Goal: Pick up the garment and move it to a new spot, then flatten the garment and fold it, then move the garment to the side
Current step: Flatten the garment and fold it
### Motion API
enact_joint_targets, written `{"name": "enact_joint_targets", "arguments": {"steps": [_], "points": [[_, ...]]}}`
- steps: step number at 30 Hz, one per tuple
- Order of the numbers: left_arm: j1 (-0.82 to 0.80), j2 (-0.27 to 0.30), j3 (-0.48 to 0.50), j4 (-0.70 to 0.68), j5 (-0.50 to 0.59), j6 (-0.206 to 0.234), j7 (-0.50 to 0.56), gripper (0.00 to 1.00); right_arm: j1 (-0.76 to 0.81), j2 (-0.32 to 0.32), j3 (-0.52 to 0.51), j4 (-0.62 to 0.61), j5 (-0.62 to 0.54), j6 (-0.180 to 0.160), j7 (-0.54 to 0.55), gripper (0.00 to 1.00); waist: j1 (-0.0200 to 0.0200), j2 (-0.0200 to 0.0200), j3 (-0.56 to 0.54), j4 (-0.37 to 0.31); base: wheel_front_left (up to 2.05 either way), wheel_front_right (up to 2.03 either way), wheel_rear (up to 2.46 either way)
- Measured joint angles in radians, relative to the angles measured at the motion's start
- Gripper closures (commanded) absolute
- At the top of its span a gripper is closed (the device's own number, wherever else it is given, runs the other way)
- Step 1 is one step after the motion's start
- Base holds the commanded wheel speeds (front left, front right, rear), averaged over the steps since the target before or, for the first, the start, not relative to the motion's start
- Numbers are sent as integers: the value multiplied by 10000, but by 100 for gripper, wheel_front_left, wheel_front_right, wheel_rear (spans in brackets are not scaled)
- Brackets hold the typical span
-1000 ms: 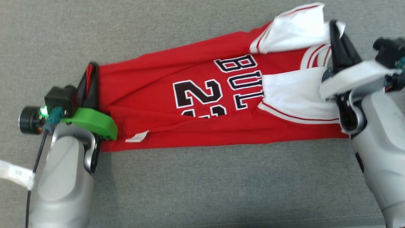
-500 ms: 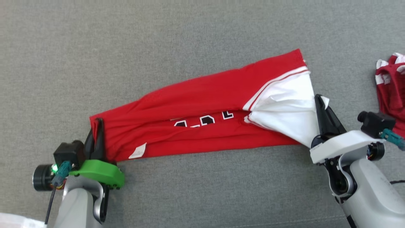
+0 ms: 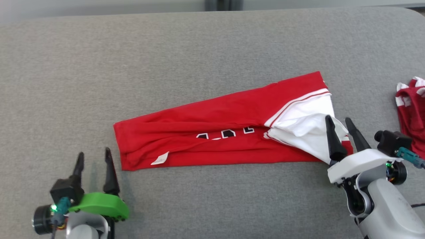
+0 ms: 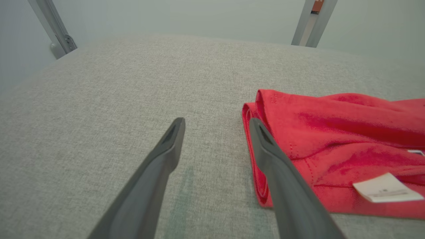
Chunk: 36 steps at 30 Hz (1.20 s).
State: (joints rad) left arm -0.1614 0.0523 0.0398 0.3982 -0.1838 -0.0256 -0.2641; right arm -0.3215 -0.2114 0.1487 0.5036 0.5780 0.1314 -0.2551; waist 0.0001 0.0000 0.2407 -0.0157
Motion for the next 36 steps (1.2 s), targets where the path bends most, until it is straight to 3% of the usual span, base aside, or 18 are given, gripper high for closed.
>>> {"name": "enact_joint_targets", "arguments": {"steps": [11,18,19,20,21,25,30,33,36], "points": [[314,-25,-1273,-144,-508,234,0,0,-150,-228,-290,1785,13,-2,102,0,-1,0,-195,1166,0,0,0],[305,-19,-1406,-190,-564,305,0,0,-580,-2,577,2077,604,-10,123,0,-1,0,-81,1528,0,0,0],[296,-21,-1453,-180,-585,305,0,0,-606,10,675,2113,696,-12,127,38,-1,0,-69,1538,0,0,0],[287,-21,-1513,-178,-606,305,0,0,-637,-21,779,2176,798,-12,128,62,-1,0,-63,1545,0,0,0],[281,-21,-1565,-174,-616,305,0,0,-679,-58,878,2240,830,-12,127,100,-1,0,-65,1544,0,0,0],[267,-21,-1653,-167,-616,316,0,0,-764,-194,997,2543,876,-8,13,100,-1,0,-79,1492,0,0,0],[269,-23,-1649,-148,-616,314,0,0,-866,-291,449,2581,539,13,-63,100,0,0,-127,1307,0,0,0],[269,-23,-1676,-134,-629,303,0,0,-858,-458,-274,1871,10,2,-63,100,0,0,-175,1151,0,0,0],[267,-23,-1804,-59,-644,259,0,0,-712,-127,-472,955,-178,-6,-67,100,-1,0,-263,1061,0,0,0]]}}
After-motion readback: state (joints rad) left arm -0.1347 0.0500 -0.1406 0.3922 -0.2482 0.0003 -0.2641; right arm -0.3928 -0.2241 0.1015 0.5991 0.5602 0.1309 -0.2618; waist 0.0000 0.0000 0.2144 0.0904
